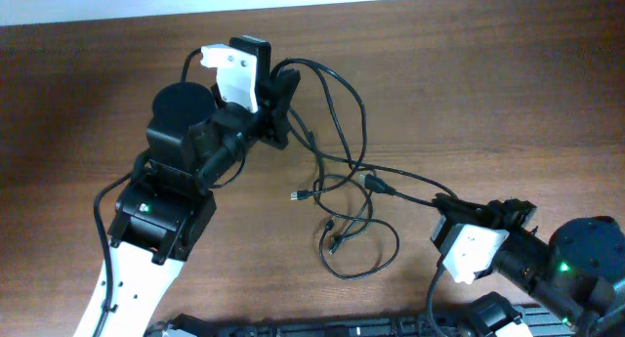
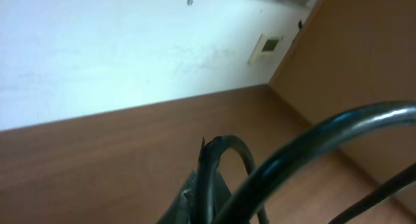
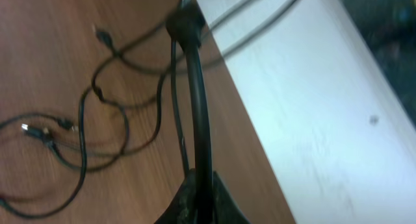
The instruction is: Untangle cables
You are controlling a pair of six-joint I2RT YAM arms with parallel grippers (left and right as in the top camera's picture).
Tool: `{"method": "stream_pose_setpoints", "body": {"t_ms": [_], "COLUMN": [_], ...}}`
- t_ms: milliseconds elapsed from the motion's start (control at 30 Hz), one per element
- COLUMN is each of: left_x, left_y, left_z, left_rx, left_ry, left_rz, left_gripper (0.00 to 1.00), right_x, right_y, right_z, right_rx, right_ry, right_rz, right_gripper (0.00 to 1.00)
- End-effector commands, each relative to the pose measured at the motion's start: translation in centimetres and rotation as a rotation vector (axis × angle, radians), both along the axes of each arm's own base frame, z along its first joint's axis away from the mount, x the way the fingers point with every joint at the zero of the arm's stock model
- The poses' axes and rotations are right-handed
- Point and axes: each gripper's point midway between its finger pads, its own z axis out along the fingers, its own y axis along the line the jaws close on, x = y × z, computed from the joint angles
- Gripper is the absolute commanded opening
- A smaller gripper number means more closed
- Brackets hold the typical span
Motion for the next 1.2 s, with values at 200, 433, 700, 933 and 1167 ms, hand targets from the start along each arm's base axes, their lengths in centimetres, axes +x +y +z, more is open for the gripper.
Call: {"method": "stream_pose_setpoints", "body": {"t_ms": [200,433,700,933,1167], "left_x": [-1.5,0.4,2.6,2.4,1.0], "left_y": [1.2,7.4,10.4,12.7,16.8], "left_z": [8.5,10.4,3.7,-9.1,-12.0], "left_rx": [-0.018,0.178,0.357,0.67,0.46], "left_ry": [-0.37,-0.503,-0.273,0.152,0.379], "left_rz": [0.013,0.385,0.491,0.407,0.352], "left_gripper": [0.0,0.19,0.64,1.0,0.99], "right_x": [1.2,1.2,1.2,1.2,4.7], "right_y": [-4.4,-4.4,-4.3,-4.3,-2.8], "right_z": [-1.2,-1.2,-1.2,-1.2,-3.6], "right_rx": [-0.008,-0.002,-0.002,0.006,0.197], "right_ry": [0.063,0.065,0.065,0.068,0.305], "right_rz": [-0.3,-0.303,-0.302,-0.306,-0.468], "right_gripper": [0.31,0.53,0.54,0.7,0.98]}}
